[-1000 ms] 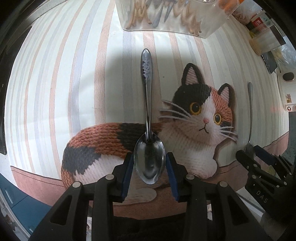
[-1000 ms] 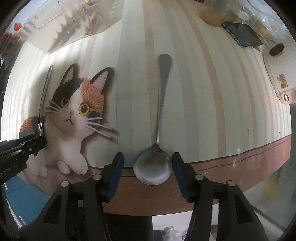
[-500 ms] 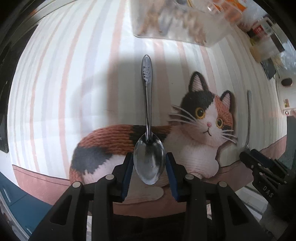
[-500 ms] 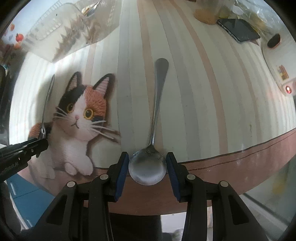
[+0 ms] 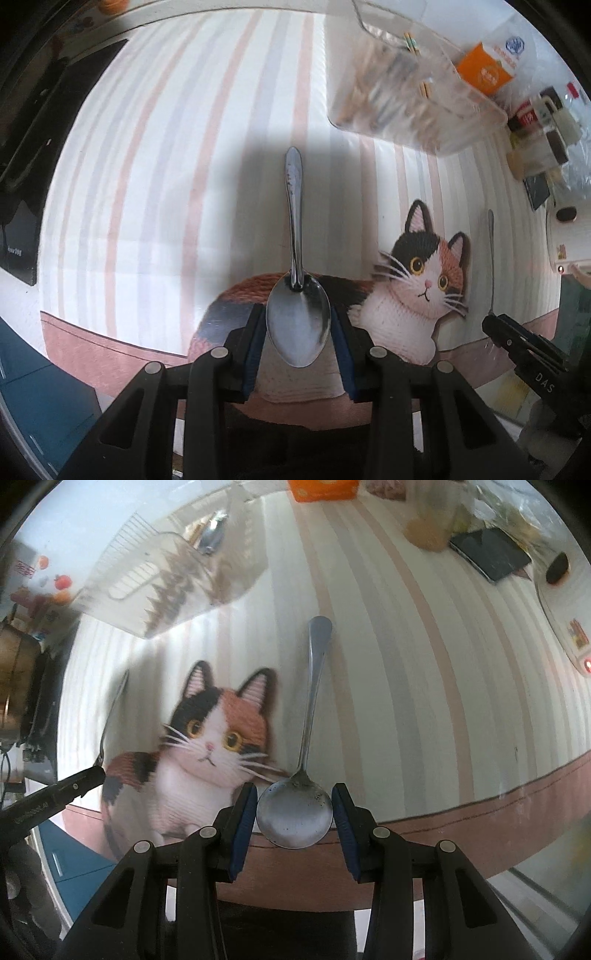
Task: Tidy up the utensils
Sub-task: 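Lift both spoons and carry them toward the clear basket, then lower both spoons into the clear basket and open both grippers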
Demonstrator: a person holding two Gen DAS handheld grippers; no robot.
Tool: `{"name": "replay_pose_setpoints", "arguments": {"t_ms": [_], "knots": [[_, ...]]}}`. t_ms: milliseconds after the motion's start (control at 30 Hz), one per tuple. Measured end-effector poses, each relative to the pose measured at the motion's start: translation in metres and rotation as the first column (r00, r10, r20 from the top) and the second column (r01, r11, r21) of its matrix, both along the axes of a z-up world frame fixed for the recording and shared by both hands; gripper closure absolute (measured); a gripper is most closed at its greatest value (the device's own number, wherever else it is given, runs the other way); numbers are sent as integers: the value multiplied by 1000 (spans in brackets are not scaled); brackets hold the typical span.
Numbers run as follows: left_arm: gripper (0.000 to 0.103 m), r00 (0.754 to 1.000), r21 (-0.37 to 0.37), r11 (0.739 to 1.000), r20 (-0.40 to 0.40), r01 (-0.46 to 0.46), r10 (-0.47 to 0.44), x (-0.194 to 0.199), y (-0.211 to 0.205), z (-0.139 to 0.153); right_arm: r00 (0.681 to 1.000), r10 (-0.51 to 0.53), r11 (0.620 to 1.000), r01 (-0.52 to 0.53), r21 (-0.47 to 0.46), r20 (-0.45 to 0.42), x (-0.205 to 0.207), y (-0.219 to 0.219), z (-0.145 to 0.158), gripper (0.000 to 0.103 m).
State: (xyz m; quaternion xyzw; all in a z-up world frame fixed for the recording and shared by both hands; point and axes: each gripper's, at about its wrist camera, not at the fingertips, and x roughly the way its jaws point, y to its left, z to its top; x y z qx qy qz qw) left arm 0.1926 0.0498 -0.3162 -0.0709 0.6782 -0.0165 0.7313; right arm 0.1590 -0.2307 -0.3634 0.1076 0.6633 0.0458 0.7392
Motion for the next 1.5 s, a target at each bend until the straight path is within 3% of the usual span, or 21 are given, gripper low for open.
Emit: {"name": "replay_pose_setpoints", "arguments": {"t_ms": [367, 500, 667, 833, 1067, 1300, 1500], "knots": [[71, 990, 0, 998, 126, -66, 65, 10, 31, 65, 997, 2, 997, -8, 70, 79, 12, 29, 34, 60], [71, 979, -5, 996, 187, -84, 83, 23, 38, 94, 992, -12, 996, 0, 93, 125, 22, 27, 60, 60], [71, 955, -66, 994, 279, -82, 97, 50, 30, 137, 982, -37, 991, 11, 135, 187, 48, 24, 94, 60], [71, 944, -150, 988, 319, -41, 87, 88, 10, 166, 970, -63, 985, 23, 170, 236, 87, 22, 118, 60], [71, 954, -209, 978, 290, -13, 74, 139, -29, 161, 964, -29, 983, -20, 181, 264, 150, 34, 132, 60], [71, 978, -220, 975, 192, -34, 78, 181, -44, 125, 982, -13, 966, -36, 255, 188, 204, 50, 95, 60], [71, 984, -230, 970, 137, -78, 112, 201, -39, 104, 989, 38, 965, -74, 253, 145, 229, 66, 66, 59]]}}
